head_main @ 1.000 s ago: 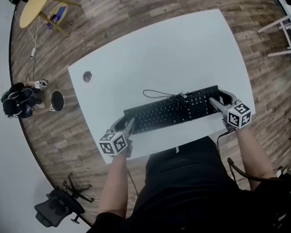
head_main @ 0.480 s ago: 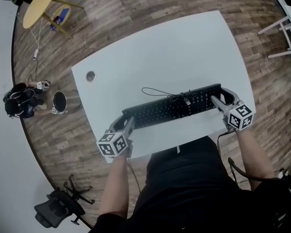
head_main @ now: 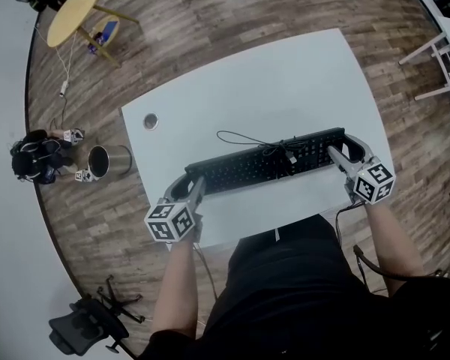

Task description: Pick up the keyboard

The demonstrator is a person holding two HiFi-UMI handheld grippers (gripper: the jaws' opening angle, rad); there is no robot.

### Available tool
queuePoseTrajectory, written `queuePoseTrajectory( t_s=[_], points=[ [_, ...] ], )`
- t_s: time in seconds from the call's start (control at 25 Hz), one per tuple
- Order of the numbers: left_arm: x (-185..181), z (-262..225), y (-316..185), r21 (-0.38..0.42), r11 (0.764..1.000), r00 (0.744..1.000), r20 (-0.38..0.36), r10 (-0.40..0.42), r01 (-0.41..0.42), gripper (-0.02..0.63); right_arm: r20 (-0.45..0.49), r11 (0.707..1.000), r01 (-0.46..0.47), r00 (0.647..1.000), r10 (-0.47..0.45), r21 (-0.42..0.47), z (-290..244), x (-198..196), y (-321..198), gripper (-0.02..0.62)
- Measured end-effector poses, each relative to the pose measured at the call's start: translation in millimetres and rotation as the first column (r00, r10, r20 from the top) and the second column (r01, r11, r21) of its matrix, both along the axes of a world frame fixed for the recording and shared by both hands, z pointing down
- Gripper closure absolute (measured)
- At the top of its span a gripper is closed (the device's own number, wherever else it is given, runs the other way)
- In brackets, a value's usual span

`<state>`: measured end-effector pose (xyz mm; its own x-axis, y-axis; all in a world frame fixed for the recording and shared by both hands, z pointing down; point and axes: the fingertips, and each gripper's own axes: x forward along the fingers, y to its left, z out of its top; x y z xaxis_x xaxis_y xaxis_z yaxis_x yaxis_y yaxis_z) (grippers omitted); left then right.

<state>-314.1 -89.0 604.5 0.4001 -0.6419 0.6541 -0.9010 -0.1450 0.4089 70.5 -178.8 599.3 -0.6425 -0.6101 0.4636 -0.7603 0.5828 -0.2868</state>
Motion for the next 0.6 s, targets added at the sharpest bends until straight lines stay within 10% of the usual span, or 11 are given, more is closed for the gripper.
queuePoseTrajectory(
  t_s=[0.6],
  points=[
    [-21,-61,-27,0.139,0.990,0.999,0.041,0.003,-0.009,0.434,0.060,0.984,-0.059,0.997,0.050,0.168,-59,-18,-19,0.373]
  ],
)
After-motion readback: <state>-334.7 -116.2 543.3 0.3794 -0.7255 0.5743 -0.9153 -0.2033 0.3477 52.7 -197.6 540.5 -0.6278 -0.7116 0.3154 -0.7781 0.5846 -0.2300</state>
